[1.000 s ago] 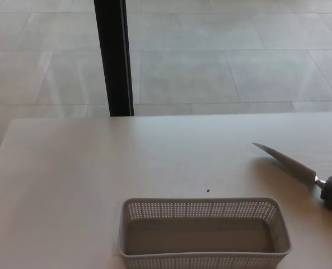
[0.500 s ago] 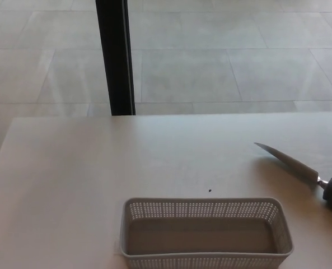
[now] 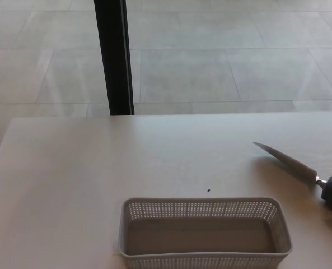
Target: A garden tool is kept on the righthand side and a container is kept on the lefthand side on a desk infront of the robot. the robot uses its right hand to pick up the garden tool and makes a scooping motion inside the container
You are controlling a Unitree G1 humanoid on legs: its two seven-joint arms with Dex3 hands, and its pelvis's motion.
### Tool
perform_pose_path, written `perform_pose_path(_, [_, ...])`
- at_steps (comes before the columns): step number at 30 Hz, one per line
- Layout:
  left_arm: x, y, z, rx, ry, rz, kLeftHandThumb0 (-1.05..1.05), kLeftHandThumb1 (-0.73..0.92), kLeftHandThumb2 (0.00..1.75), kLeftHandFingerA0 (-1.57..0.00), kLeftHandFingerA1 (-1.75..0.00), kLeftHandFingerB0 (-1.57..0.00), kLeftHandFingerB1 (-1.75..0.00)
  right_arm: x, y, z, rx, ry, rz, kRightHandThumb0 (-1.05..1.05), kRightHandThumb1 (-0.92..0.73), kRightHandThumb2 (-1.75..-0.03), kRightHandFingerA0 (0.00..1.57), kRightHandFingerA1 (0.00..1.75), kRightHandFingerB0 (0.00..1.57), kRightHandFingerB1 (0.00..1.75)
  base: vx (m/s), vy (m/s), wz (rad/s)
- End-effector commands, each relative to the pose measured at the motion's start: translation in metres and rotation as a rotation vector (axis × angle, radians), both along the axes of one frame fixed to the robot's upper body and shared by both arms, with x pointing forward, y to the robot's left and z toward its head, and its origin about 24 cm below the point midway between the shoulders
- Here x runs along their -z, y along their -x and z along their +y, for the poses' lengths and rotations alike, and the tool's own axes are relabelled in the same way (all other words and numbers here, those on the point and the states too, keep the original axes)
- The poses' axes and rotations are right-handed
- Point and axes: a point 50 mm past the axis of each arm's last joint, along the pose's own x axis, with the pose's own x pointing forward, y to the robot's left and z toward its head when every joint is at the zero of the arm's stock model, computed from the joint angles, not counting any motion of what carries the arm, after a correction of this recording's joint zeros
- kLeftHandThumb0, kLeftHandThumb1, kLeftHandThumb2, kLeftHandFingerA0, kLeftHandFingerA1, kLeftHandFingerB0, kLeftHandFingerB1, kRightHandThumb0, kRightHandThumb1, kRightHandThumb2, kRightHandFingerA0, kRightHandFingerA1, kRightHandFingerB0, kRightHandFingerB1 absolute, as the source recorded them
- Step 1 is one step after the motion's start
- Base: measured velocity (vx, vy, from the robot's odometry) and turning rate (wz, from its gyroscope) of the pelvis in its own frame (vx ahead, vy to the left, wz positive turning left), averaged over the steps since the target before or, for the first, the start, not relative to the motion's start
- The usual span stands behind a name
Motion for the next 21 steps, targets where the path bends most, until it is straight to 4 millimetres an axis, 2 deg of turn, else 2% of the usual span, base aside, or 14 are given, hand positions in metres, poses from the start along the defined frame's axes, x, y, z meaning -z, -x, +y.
perform_pose_path(1, [-0.004, 0.002, 0.005, -0.015, -0.009, -0.008, -0.44, 0.66, 0.6, -0.66, -0.74, -0.59, -0.51, -0.001, -0.005, -0.006, -0.032, 0.092, 0.038, -0.9, -0.59, -0.88, 0.0, 0.0, 0.0, 0.02, 0.0, 0.0, 0.0])
perform_pose_path(2, [-0.004, 0.002, 0.005, -0.011, -0.009, -0.006, -0.45, 0.66, 0.6, -0.62, -0.64, -0.57, -0.49, 0.0, -0.007, -0.006, -0.031, 0.106, 0.041, -0.93, -0.63, -0.91, 0.0, 0.02, 0.0, 0.01, 0.0, 0.0, 0.0])
perform_pose_path(3, [-0.003, 0.003, 0.005, -0.002, -0.01, 0.0, -0.45, 0.66, 0.6, -0.62, -0.64, -0.57, -0.49, 0.001, -0.009, -0.006, -0.032, 0.118, 0.046, -0.93, -0.63, -0.91, 0.0, 0.02, 0.0, 0.01, 0.0, 0.0, 0.0])
perform_pose_path(4, [-0.003, 0.004, 0.004, 0.002, -0.013, 0.005, -0.46, 0.67, 0.59, -0.64, -0.65, -0.58, -0.48, 0.001, -0.011, -0.004, -0.039, 0.147, 0.045, -0.96, -0.68, -1.04, 0.0, 0.16, 0.0, 0.04, 0.0, 0.0, 0.0])
perform_pose_path(9, [-0.001, 0.007, 0.003, -0.018, -0.016, 0.006, -0.44, 0.66, 0.59, -0.66, -0.67, -0.61, -0.5, 0.0, -0.025, 0.002, -0.027, 0.181, 0.046, -0.95, -0.66, -0.99, 0.0, 0.11, 0.0, 0.03, 0.0, 0.0, 0.0])
perform_pose_path(11, [-0.002, 0.007, 0.003, 0.019, -0.014, 0.02, -0.45, 0.68, 0.6, -0.61, -0.65, -0.56, -0.48, -0.003, -0.033, 0.007, -0.034, 0.217, 0.034, -1.02, -0.7, -1.02, 0.0, 0.06, 0.0, 0.0, 0.0, 0.0, 0.0])
perform_pose_path(12, [-0.001, 0.007, 0.003, 0.012, -0.017, 0.017, -0.45, 0.66, 0.59, -0.67, -0.66, -0.59, -0.47, -0.004, -0.035, 0.008, -0.034, 0.222, 0.032, -1.02, -0.71, -1.02, 0.0, 0.05, 0.0, 0.0, 0.0, 0.0, 0.0])
perform_pose_path(14, [-0.001, 0.007, 0.002, -0.009, -0.013, -0.001, -0.44, 0.65, 0.59, -0.66, -0.67, -0.57, -0.48, -0.006, -0.039, 0.01, -0.035, 0.225, 0.022, -1.03, -0.7, -1.02, 0.0, 0.05, 0.0, 0.0, 0.0, 0.0, 0.0])
perform_pose_path(15, [-0.001, 0.006, 0.002, -0.019, -0.006, -0.002, -0.44, 0.63, 0.58, -0.71, -0.94, -0.58, -0.48, -0.007, -0.041, 0.01, -0.033, 0.227, 0.015, -1.04, -0.7, -1.01, 0.0, 0.03, 0.04, 0.0, 0.0, 0.0, 0.0])
perform_pose_path(16, [-0.001, 0.006, 0.002, -0.018, -0.006, 0.0, -0.46, 0.63, 0.59, -0.67, -0.72, -0.58, -0.48, -0.009, -0.046, 0.014, -0.032, 0.228, 0.003, -1.05, -0.7, -1.0, 0.0, 0.01, 0.07, 0.01, 0.0, 0.0, 0.0])
perform_pose_path(19, [-0.001, 0.006, 0.002, -0.012, -0.005, -0.001, -0.47, 0.63, 0.59, -0.68, -0.73, -0.57, -0.47, -0.012, -0.05, 0.016, -0.037, 0.246, -0.004, -1.04, -0.7, -1.01, 0.0, 0.02, 0.05, 0.02, 0.0, 0.0, 0.0])
perform_pose_path(20, [-0.001, 0.006, 0.002, -0.014, -0.003, -0.001, -0.46, 0.64, 0.58, -0.66, -0.66, -0.61, -0.48, -0.015, -0.055, 0.018, -0.044, 0.275, -0.013, -1.03, -0.69, -1.01, 0.0, 0.04, 0.04, 0.04, 0.0, 0.0, 0.0])
perform_pose_path(21, [-0.001, 0.006, 0.002, -0.013, -0.004, 0.0, -0.46, 0.64, 0.58, -0.66, -0.66, -0.61, -0.48, -0.015, -0.054, 0.017, -0.043, 0.275, -0.012, -1.03, -0.69, -1.01, 0.0, 0.04, 0.04, 0.04, 0.0, 0.0, 0.0])
